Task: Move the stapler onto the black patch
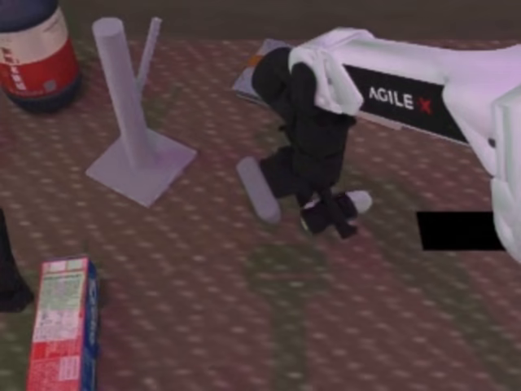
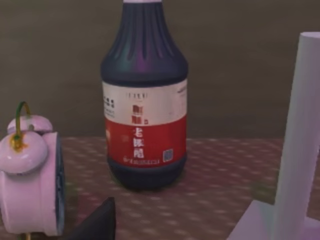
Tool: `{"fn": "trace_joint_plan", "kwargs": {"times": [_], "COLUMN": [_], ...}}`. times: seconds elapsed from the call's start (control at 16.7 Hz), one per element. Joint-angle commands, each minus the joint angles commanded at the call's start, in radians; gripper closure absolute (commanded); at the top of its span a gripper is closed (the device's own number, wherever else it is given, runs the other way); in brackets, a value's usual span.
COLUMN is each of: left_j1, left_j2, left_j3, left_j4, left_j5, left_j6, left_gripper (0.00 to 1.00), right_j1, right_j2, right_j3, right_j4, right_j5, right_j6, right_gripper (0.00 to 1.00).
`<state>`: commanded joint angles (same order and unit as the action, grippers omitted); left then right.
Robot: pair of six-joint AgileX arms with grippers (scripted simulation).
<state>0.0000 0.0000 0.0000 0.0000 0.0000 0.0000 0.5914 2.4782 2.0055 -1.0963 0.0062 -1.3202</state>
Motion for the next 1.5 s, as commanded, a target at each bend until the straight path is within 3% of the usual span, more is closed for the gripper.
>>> {"fn": "trace_joint_plan", "kwargs": {"times": [0.24, 0.3, 0.9, 1.5], "left_j1": [0.0, 0.0, 0.0, 0.0], "left_j2": [0.0, 0.0, 0.0, 0.0], "left_j3": [0.0, 0.0, 0.0, 0.0], "left_j4": [0.0, 0.0, 0.0, 0.0], "left_j5": [0.0, 0.0, 0.0, 0.0], "left_j6": [0.0, 0.0, 0.0, 0.0], "left_gripper": [0.0, 0.0, 0.0, 0.0], "right_j1": [0.0, 0.0, -0.002, 0.005], "right_j2": [0.0, 0.0, -0.001, -0.027], "right_j3": [0.0, 0.0, 0.017, 0.347], "right_j4": [0.0, 0.0, -0.017, -0.374], "right_j5": [0.0, 0.0, 0.0, 0.0], "right_j6": [0.0, 0.0, 0.0, -0.001], "right_gripper": [0.98, 1.0, 1.0, 1.0]}}
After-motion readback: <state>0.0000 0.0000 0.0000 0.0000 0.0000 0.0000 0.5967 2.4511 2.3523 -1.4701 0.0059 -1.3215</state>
